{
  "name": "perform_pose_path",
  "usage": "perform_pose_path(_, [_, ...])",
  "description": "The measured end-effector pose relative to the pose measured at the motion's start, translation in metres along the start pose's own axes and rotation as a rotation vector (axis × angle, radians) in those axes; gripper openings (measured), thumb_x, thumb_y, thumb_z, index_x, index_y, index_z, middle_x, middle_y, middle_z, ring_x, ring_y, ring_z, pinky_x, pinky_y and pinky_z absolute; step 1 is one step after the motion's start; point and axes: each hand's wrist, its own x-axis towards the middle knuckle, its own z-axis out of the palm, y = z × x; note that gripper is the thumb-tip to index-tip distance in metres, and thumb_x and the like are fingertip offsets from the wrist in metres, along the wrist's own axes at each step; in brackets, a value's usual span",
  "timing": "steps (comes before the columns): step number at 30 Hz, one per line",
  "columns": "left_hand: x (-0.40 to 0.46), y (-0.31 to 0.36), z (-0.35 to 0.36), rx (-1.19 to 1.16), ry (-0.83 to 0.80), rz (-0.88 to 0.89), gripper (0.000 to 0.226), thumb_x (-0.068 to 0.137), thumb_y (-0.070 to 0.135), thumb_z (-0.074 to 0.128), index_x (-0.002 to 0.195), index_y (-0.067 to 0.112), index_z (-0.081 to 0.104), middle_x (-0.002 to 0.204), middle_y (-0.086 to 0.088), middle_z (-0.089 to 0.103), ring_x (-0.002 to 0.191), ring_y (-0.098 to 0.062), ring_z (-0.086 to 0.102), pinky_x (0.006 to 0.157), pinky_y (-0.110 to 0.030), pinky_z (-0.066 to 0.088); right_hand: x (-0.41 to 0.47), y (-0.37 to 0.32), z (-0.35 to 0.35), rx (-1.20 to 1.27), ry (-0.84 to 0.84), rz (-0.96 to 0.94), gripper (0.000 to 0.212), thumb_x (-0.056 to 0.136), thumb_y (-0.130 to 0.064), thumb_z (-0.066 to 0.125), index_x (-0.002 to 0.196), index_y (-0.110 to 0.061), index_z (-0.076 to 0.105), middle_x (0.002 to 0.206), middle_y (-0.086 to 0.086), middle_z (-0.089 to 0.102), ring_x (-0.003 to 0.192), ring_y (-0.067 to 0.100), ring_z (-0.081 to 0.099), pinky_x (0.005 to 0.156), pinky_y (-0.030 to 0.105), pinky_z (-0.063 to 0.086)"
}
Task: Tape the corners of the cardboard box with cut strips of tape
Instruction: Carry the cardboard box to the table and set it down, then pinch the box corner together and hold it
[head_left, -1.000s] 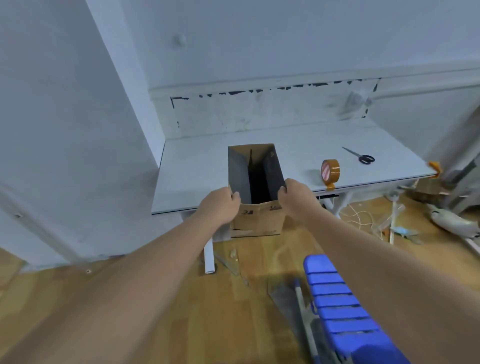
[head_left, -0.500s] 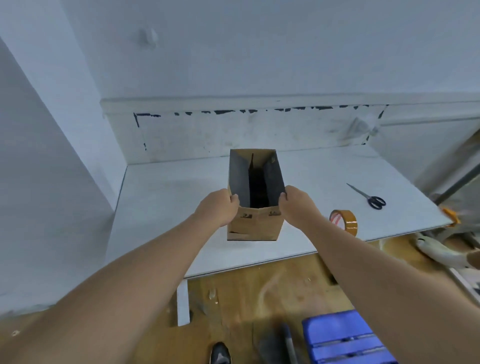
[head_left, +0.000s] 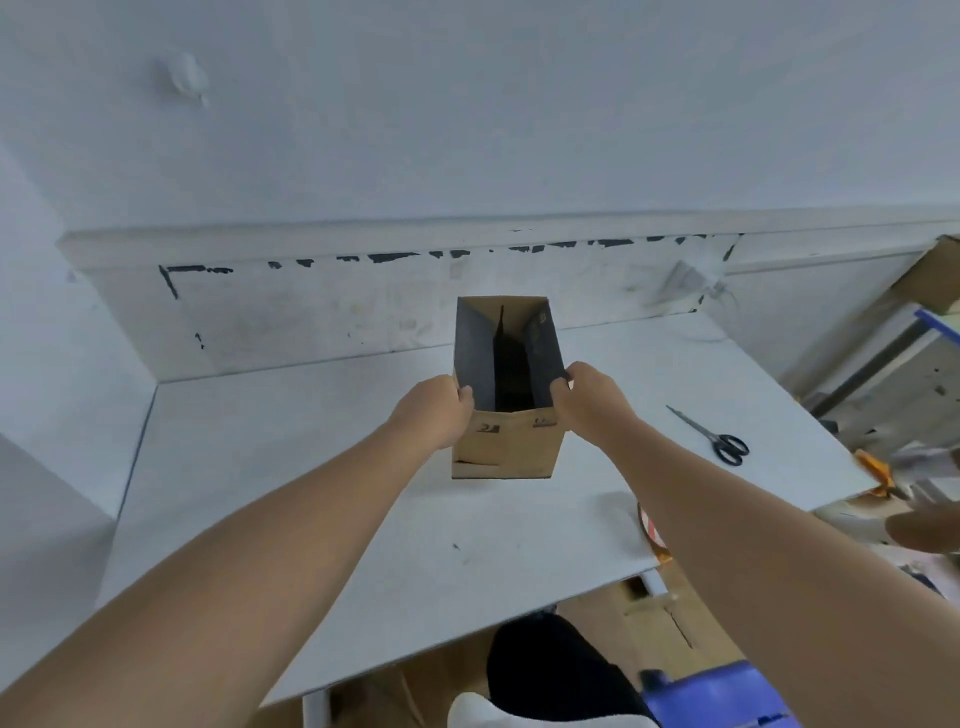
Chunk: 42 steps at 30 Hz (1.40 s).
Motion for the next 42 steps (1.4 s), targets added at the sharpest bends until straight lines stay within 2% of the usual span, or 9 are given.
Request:
perform_pose_path(3, [0.025,0.013,0.01,-0.003,-0.014,-0.025,0.043,0.103,0.031,0.029,0.105,-0.002,0.056,0.095,-0.019,0.062,0.091,-0.03,0.061,0.06,-0.028,0.035,0.031,0.007,-0.005,-0.012,0.003,0.002,0.024,0.091,-0.034,0.037,0.09,-0.013,0.05,0.078,0.004,0.057,0.066,0.019,0.057,0.049,0.025,0.042])
perform_pose_path(9, [0.087,0.04,0.032,0.019,0.008,-0.063,0.034,0.102,0.032,0.029,0.093,0.008,0.052,0.069,0.001,0.043,0.063,-0.012,0.043,0.053,-0.027,0.031,0.103,0.035,-0.02,-0.036,-0.081,-0.014,0.03,0.096,-0.043,0.037,0.095,-0.016,0.048,0.068,0.002,0.063,0.044,0.01,0.063,0.039,0.019,0.043])
perform_pose_path(25, [0.122,0.125,0.105,-0.176,0.241,-0.179,0.038,0.099,0.03,0.039,0.065,0.015,0.031,0.061,0.0,0.033,0.052,-0.013,0.031,0.049,-0.027,0.023,0.196,0.121,-0.05,-0.035,-0.316,-0.305,0.016,0.097,-0.034,0.042,0.103,-0.02,0.045,0.077,-0.002,0.058,0.06,0.011,0.055,0.046,0.02,0.038])
perform_pose_path(28, [0.122,0.12,0.119,-0.214,0.316,-0.156,0.033,0.098,0.036,0.032,0.07,0.019,0.037,0.067,0.005,0.034,0.053,-0.008,0.037,0.049,-0.023,0.024,0.197,0.13,-0.043,-0.024,-0.234,-0.339,0.015,0.097,-0.036,0.042,0.1,-0.024,0.049,0.071,-0.009,0.056,0.055,0.007,0.053,0.041,0.012,0.033])
perform_pose_path(31, [0.124,0.115,0.138,-0.256,0.365,-0.159,0.041,0.098,0.04,0.026,0.11,0.006,0.046,0.085,0.001,0.045,0.068,0.002,0.045,0.054,-0.018,0.028,0.194,0.136,-0.032,-0.048,-0.157,-0.41,0.023,0.098,-0.033,0.038,0.079,-0.021,0.041,0.062,-0.008,0.044,0.052,0.007,0.043,0.043,0.015,0.026])
perform_pose_path(33, [0.124,0.115,0.147,-0.261,0.397,-0.126,0.046,0.098,0.039,0.023,0.12,0.005,0.044,0.097,-0.012,0.049,0.078,-0.012,0.045,0.063,-0.021,0.035,0.193,0.139,-0.026,-0.03,-0.171,-0.442,0.027,0.099,-0.028,0.035,0.075,-0.018,0.043,0.065,-0.003,0.046,0.056,0.01,0.043,0.047,0.022,0.029])
perform_pose_path(35, [0.121,0.117,0.156,-0.254,0.427,-0.099,0.035,0.098,0.039,0.022,0.099,0.02,0.051,0.082,-0.005,0.047,0.077,-0.016,0.047,0.064,-0.018,0.036,0.188,0.144,-0.022,-0.03,-0.176,-0.484,0.026,0.1,-0.027,0.031,0.084,-0.012,0.047,0.067,0.0,0.048,0.057,0.011,0.044,0.049,0.025,0.032])
perform_pose_path(39, [0.12,0.11,0.175,-0.224,0.46,-0.084,0.028,0.101,0.042,0.024,0.075,0.041,0.033,0.073,0.02,0.034,0.066,0.026,0.041,0.062,0.005,0.028,0.187,0.153,-0.019,-0.021,-0.105,-0.614,0.033,0.099,-0.027,0.03,0.073,-0.012,0.043,0.06,-0.002,0.04,0.051,0.011,0.036,0.049,0.029,0.03])
perform_pose_path(42, [0.121,0.107,0.181,-0.136,0.507,-0.059,0.037,0.101,0.044,0.023,0.068,0.032,0.033,0.072,0.012,0.041,0.068,0.003,0.045,0.063,-0.016,0.033,0.185,0.161,-0.018,-0.088,-0.084,-0.694,0.04,0.101,-0.027,0.026,0.063,-0.018,0.035,0.063,-0.001,0.039,0.053,0.011,0.035,0.062,0.034,0.031])
